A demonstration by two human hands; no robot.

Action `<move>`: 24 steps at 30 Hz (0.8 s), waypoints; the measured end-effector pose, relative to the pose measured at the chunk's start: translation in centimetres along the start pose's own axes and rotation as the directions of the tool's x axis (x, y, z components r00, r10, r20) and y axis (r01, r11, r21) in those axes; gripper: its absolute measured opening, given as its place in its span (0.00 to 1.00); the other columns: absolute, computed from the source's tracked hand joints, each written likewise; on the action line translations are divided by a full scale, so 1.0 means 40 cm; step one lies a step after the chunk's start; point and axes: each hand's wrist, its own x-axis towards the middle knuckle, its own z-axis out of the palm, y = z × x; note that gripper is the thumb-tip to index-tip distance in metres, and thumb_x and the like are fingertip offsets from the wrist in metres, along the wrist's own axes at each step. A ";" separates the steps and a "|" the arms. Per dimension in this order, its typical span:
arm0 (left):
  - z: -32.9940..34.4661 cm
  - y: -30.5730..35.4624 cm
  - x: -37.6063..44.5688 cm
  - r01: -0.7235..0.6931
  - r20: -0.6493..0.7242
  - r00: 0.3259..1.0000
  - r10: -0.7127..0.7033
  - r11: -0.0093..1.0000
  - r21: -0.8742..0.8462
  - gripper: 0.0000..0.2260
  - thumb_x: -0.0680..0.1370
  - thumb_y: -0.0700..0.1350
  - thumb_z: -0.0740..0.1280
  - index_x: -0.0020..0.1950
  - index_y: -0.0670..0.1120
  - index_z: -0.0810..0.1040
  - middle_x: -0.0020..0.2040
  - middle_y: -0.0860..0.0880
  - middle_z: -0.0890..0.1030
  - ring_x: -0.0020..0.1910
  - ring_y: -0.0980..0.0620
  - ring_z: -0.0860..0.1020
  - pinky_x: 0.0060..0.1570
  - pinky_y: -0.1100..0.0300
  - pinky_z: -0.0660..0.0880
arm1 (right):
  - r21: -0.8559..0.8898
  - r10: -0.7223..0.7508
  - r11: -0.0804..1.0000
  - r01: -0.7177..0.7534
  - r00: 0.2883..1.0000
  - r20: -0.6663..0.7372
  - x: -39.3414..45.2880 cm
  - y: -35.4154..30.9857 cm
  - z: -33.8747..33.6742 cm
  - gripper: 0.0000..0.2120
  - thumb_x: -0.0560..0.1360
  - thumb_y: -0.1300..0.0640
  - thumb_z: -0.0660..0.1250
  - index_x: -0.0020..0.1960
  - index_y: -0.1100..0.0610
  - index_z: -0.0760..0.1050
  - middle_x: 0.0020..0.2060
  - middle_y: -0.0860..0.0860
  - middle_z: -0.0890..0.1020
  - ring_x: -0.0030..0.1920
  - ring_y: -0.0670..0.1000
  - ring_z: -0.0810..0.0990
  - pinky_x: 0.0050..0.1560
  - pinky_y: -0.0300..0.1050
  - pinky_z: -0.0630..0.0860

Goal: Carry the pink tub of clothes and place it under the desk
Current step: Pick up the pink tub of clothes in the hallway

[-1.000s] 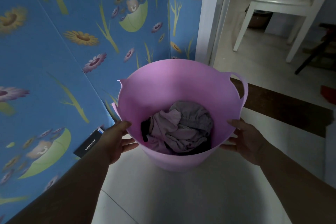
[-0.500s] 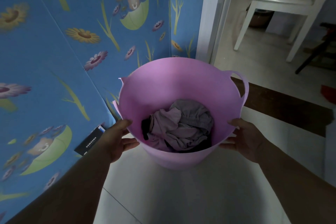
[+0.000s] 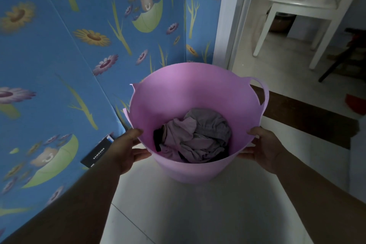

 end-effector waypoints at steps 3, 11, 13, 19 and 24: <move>0.002 0.003 -0.002 -0.008 0.003 1.000 0.008 1.000 0.000 0.15 0.82 0.45 0.66 0.68 0.43 0.81 0.65 0.36 0.84 0.53 0.35 0.85 0.40 0.51 0.85 | -0.004 0.000 1.000 0.000 1.000 -0.010 -0.002 0.000 0.003 0.24 0.75 0.61 0.62 0.71 0.56 0.72 0.57 0.59 0.80 0.52 0.70 0.81 0.44 0.63 0.84; 0.006 0.007 -0.003 -0.003 -0.011 1.000 0.003 1.000 -0.013 0.15 0.82 0.43 0.66 0.67 0.43 0.81 0.64 0.35 0.83 0.54 0.34 0.85 0.37 0.52 0.85 | -0.019 -0.013 1.000 0.013 1.000 -0.027 -0.006 -0.001 0.008 0.24 0.74 0.62 0.62 0.71 0.56 0.71 0.60 0.63 0.79 0.50 0.71 0.81 0.39 0.61 0.84; 0.008 0.009 -0.003 -0.009 -0.021 1.000 0.009 1.000 -0.016 0.13 0.81 0.42 0.65 0.64 0.42 0.82 0.63 0.35 0.83 0.51 0.35 0.84 0.36 0.52 0.85 | -0.028 -0.022 0.999 0.021 0.999 -0.030 -0.008 -0.002 0.011 0.24 0.74 0.63 0.61 0.71 0.56 0.71 0.61 0.64 0.78 0.50 0.71 0.81 0.37 0.59 0.84; 0.007 0.018 0.000 0.002 -0.039 0.999 -0.002 1.000 -0.008 0.13 0.80 0.40 0.64 0.63 0.40 0.81 0.61 0.33 0.83 0.50 0.33 0.84 0.37 0.50 0.86 | -0.054 -0.022 0.998 0.021 0.999 -0.031 -0.017 -0.014 0.016 0.22 0.73 0.64 0.61 0.67 0.57 0.73 0.63 0.65 0.77 0.52 0.73 0.81 0.43 0.64 0.85; 0.016 0.037 0.004 -0.015 -0.066 0.998 0.013 0.999 -0.030 0.10 0.79 0.39 0.65 0.57 0.40 0.82 0.54 0.35 0.84 0.44 0.35 0.85 0.34 0.50 0.85 | -0.065 -0.024 0.998 0.022 0.999 -0.033 -0.029 -0.038 0.010 0.24 0.73 0.63 0.60 0.69 0.58 0.73 0.61 0.64 0.78 0.54 0.74 0.80 0.39 0.61 0.85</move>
